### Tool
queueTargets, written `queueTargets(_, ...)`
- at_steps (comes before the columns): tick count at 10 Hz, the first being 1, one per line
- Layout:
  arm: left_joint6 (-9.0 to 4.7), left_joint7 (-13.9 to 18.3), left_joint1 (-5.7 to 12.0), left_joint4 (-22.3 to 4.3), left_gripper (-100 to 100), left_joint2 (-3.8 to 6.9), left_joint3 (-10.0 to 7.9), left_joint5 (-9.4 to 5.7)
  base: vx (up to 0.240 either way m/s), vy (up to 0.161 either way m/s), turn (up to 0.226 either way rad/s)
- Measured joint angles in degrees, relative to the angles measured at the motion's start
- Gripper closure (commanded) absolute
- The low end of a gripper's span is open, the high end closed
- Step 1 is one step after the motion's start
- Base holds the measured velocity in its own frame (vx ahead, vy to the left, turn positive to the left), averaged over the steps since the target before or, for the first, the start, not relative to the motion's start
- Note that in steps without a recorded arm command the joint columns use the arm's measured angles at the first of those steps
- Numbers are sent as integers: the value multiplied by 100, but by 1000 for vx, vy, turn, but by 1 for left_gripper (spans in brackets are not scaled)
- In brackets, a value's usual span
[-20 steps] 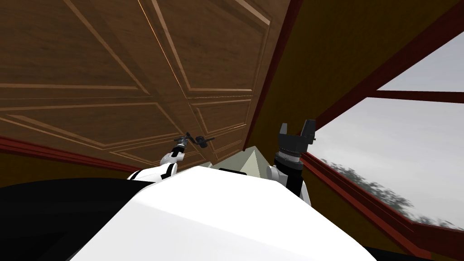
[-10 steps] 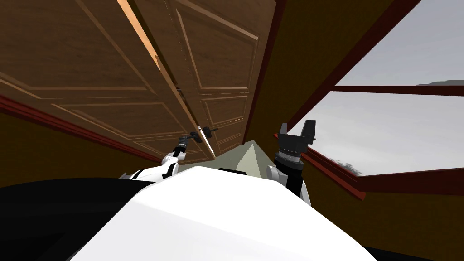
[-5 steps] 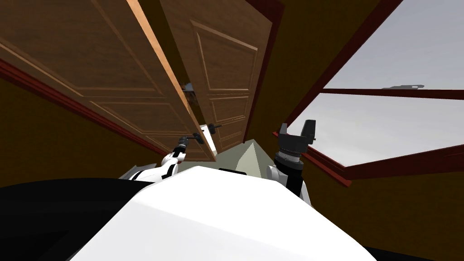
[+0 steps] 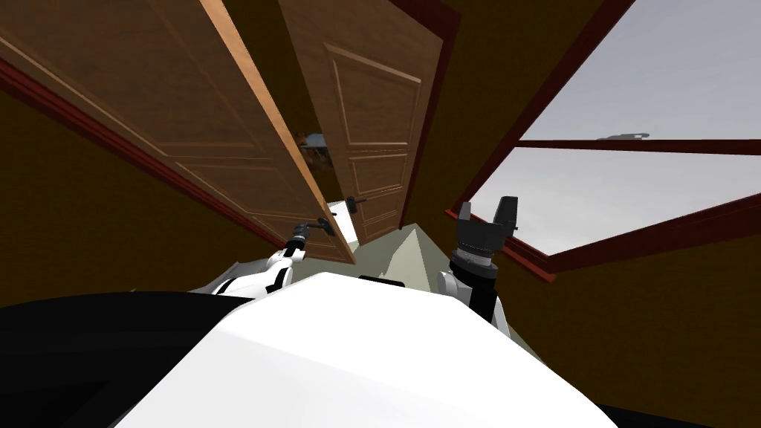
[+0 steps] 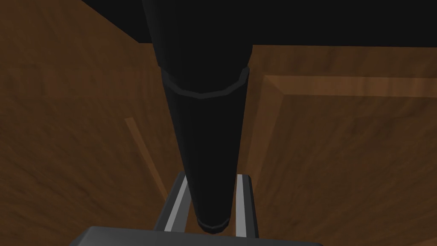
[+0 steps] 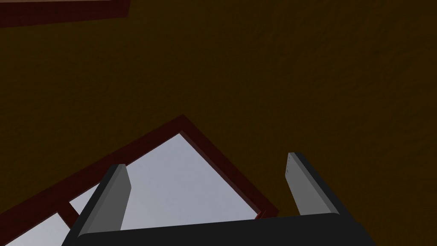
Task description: Pull the door open
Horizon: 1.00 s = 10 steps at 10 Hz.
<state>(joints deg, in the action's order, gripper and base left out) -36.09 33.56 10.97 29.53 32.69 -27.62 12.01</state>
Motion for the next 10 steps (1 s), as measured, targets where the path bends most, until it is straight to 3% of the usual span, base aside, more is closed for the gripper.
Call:
queueTargets(1,37,6,-51,94,100,-26,0,1,-218,12,35)
queueTargets(3,-9,-24,10,-57,100,-1,-14,4,-220,12,19)
queueTargets(7,1,-25,12,-34,100,26,-32,12,-223,47,-8)
queueTargets(10,-2,-44,43,7,100,35,-52,28,-156,49,-73)
